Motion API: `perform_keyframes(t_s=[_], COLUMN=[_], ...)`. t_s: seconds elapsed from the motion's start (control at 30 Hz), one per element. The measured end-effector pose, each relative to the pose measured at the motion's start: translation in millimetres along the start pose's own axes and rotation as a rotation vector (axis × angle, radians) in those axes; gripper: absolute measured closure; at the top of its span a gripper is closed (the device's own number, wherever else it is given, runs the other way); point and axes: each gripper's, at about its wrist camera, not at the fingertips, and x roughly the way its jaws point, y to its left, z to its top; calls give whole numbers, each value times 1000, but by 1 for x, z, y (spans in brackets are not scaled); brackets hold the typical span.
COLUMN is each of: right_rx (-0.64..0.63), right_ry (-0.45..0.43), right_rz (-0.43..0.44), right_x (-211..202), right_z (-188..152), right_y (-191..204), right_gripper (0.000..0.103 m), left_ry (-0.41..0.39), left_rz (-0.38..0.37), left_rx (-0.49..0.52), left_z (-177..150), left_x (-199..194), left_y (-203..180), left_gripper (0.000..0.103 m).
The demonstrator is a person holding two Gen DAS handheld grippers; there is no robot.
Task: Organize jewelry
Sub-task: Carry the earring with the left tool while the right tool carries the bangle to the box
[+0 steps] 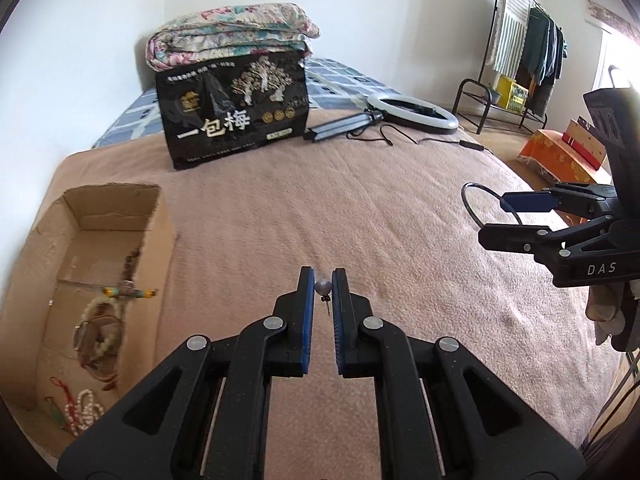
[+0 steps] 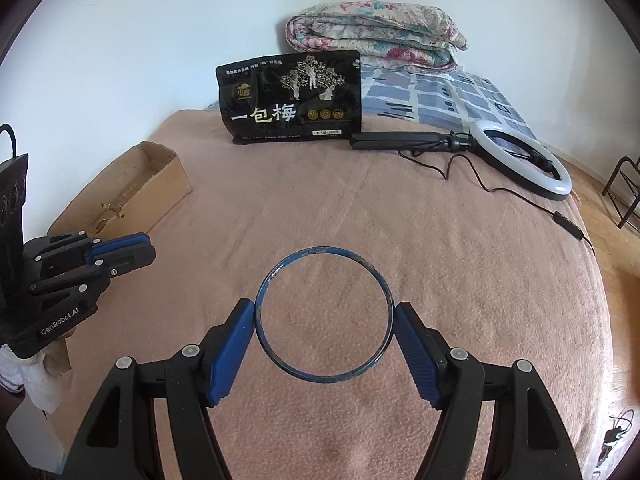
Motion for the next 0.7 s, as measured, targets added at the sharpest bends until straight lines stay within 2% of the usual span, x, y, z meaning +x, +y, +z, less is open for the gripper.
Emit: perform_keyframes(t_s=[0.33, 0.7], right_rx=[-39, -117], right_ry=[-39, -64], right_rz=[59, 122], right_x=[0, 19], right_z=[39, 81], right_y=[53, 126], right_gripper=[30, 30], left_ry=[-60, -86], left_rz=[85, 192], left_rx=[-50, -124], left_z=[5, -9], left_x=[-51, -92], left_y=[54, 124], left_gripper=[96, 96])
